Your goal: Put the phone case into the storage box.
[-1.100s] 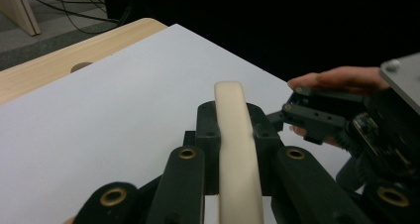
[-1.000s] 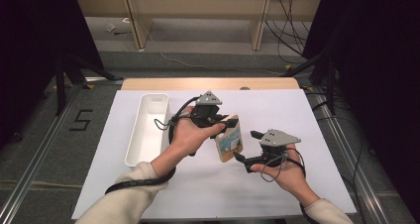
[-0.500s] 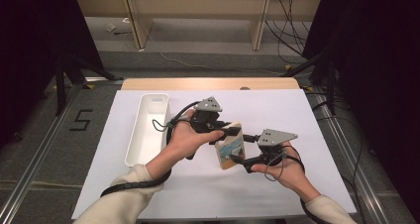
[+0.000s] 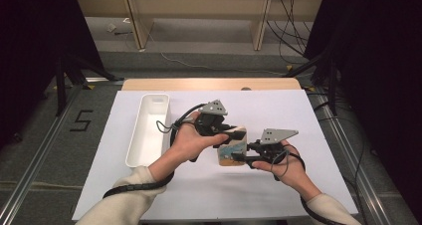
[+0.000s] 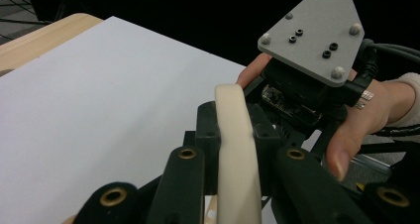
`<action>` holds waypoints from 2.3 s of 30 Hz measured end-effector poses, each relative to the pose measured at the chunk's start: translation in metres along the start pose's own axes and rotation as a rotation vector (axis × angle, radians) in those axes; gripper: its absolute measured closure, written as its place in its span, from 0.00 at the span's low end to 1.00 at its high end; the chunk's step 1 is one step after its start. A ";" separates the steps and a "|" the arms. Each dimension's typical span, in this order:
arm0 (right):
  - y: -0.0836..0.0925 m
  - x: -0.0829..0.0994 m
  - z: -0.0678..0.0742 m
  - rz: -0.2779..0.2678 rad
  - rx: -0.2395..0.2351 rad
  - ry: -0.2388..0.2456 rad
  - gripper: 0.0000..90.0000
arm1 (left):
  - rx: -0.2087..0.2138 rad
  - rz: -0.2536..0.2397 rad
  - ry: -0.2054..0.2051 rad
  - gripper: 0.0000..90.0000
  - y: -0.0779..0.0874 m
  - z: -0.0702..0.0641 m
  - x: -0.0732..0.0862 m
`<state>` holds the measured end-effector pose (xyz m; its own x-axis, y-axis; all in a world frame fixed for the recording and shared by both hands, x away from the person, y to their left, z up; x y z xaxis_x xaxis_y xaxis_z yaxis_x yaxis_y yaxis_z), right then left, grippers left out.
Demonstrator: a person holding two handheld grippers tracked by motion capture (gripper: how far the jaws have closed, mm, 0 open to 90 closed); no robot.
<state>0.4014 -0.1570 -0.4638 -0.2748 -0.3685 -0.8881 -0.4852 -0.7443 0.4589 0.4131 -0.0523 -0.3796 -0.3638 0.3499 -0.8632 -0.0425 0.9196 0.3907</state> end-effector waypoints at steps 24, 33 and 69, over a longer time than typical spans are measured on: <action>0.005 -0.003 -0.001 0.045 0.027 -0.021 0.90 | -0.037 -0.120 -0.093 0.50 0.007 0.009 -0.007; 0.004 -0.008 -0.002 0.044 0.110 -0.045 0.90 | -0.150 -0.153 -0.174 0.01 0.011 0.008 -0.008; -0.003 -0.018 -0.010 0.021 0.297 -0.079 0.89 | -0.348 -0.226 -0.133 0.00 0.001 0.026 -0.008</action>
<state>0.4165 -0.1536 -0.4493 -0.3455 -0.3285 -0.8791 -0.6972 -0.5372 0.4747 0.4402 -0.0496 -0.3811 -0.1873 0.1875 -0.9642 -0.4268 0.8686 0.2518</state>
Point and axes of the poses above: each handheld gripper's, and its own axes: y roughly backward along the jaws, x roughly out of its underside, z roughly to its left, the point moved 7 cm from there along -y, roughly forward along the jaws, and after that the axes turned 12 degrees about x, right-handed, at the moved point
